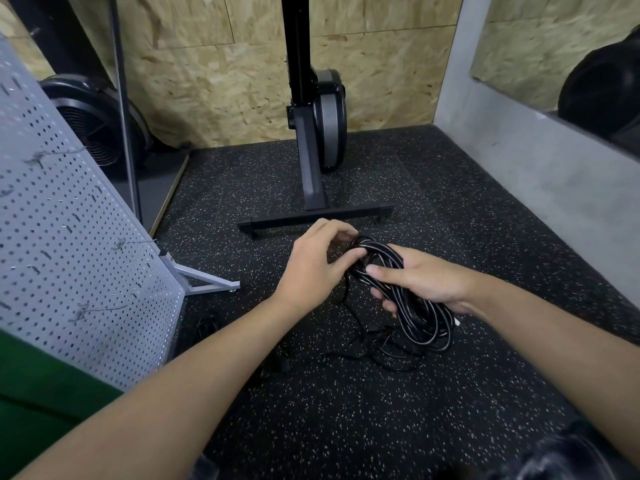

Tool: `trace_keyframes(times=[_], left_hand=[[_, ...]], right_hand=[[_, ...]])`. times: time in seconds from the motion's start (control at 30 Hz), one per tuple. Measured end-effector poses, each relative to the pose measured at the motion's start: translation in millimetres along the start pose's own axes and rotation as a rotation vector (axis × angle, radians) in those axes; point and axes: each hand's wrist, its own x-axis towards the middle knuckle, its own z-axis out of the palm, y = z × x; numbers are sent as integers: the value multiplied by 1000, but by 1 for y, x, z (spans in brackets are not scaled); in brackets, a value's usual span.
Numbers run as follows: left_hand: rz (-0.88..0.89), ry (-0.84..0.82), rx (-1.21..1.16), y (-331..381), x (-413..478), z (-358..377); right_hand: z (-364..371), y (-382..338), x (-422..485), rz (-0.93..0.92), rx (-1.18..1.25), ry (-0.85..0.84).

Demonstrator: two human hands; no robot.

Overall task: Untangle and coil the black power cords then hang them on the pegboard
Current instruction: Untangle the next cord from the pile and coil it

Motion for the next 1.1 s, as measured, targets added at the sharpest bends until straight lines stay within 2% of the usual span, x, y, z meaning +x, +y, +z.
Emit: trace_keyframes(times=[0.1, 0.17, 0.23, 0.37, 0.5, 0.6, 0.77, 0.93, 1.1], left_hand=[[-305, -233, -198, -11, -6, -1], [-359, -399, -199, -20, -11, 0], [-361, -473, -225, -27, -14, 1], [-417, -475, -316, -24, -15, 6], [-383, -322, -314, -4, -11, 9], [-366, -271, -320, 14, -8, 13], [-135, -185, -98, 34, -9, 18], [-151, -314, -89, 38, -8, 16], [-185, -518, -84, 22, -15, 12]], right_hand=[[-7, -1, -2, -44, 105, -2], [-10, -2, -3, -58, 145, 4], [-9, -3, -3, -73, 148, 22], [-5, -4, -1, -136, 91, 219], [-7, -3, 2, -198, -1, 462], [-4, -2, 2, -211, -12, 484], [4, -4, 4, -226, 58, 543], [-2, -5, 8, -200, 147, 663], [-6, -7, 8, -202, 267, 599]])
